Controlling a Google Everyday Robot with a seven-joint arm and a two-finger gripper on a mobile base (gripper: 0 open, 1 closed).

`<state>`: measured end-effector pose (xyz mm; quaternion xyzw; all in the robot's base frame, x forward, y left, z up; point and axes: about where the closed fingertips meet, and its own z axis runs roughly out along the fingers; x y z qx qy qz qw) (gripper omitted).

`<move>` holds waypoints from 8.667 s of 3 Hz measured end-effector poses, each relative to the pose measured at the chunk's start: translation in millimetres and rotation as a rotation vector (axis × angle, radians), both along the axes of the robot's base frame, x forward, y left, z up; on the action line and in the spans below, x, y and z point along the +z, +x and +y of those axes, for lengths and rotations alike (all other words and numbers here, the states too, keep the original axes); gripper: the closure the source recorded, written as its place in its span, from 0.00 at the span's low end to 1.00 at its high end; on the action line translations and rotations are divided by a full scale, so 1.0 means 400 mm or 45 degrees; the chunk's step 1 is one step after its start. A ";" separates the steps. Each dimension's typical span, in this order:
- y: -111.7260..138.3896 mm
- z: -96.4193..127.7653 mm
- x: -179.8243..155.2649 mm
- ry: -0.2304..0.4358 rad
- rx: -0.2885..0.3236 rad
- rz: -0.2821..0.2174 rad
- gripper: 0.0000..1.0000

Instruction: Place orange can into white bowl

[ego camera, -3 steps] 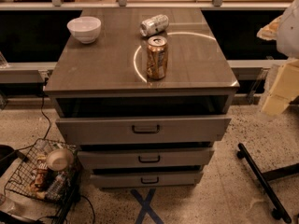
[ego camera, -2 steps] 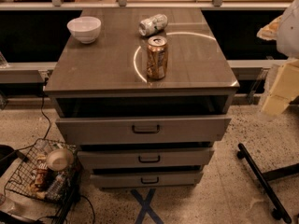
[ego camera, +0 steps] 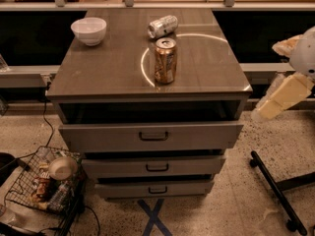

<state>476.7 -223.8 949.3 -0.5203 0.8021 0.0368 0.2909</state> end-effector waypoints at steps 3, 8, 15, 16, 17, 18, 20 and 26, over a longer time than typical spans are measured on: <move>0.338 0.050 0.062 0.930 -0.109 -0.524 0.00; 0.448 0.299 -0.078 1.195 0.004 -0.448 0.00; 0.510 0.455 -0.092 1.173 0.158 -0.419 0.80; 0.509 0.461 -0.091 1.174 0.162 -0.417 1.00; 0.507 0.466 -0.087 1.181 0.168 -0.423 1.00; 0.501 0.475 -0.074 1.202 0.181 -0.442 1.00; 0.652 0.523 0.045 1.211 0.158 -0.456 1.00; 1.030 0.876 0.190 1.290 0.117 -0.346 1.00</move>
Offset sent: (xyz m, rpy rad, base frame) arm 0.1853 -0.0072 0.0646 0.9961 -0.6362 -0.2021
